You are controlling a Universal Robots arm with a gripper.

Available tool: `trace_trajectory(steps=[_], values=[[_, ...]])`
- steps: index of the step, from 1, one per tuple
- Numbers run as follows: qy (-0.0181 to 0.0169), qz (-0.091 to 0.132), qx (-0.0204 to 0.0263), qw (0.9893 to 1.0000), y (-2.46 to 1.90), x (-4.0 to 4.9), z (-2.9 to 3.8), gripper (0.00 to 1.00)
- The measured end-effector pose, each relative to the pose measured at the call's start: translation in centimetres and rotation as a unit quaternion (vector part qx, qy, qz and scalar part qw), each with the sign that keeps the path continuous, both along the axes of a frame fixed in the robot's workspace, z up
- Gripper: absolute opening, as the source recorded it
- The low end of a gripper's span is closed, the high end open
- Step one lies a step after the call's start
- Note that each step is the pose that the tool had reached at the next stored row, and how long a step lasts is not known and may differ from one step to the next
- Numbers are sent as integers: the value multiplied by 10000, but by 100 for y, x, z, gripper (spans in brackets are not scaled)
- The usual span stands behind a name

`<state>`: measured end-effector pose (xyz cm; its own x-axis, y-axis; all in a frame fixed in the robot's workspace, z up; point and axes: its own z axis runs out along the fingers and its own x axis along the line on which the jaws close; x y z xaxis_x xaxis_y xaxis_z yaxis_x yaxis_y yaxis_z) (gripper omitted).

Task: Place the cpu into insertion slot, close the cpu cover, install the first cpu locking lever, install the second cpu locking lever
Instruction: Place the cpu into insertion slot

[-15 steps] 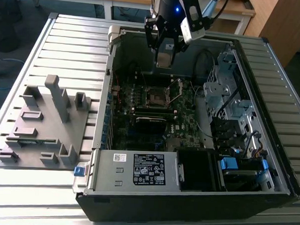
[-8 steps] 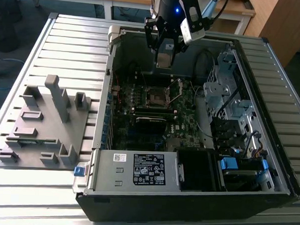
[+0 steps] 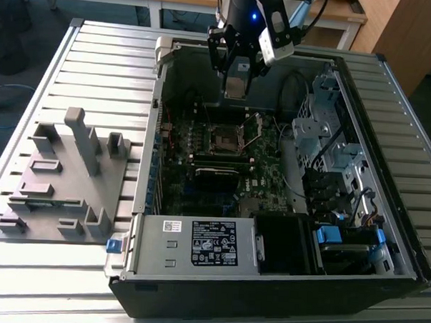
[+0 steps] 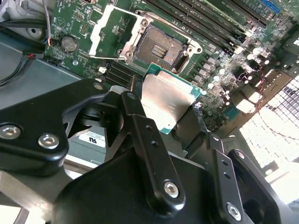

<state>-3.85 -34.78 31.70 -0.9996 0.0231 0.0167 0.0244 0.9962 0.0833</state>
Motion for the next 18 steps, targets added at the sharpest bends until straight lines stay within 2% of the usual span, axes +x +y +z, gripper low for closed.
trace_trajectory(steps=[8,18], values=[[-1,0,3,10000,0,0,-35,54],[-1,0,4,10000,0,0,-156,54]])
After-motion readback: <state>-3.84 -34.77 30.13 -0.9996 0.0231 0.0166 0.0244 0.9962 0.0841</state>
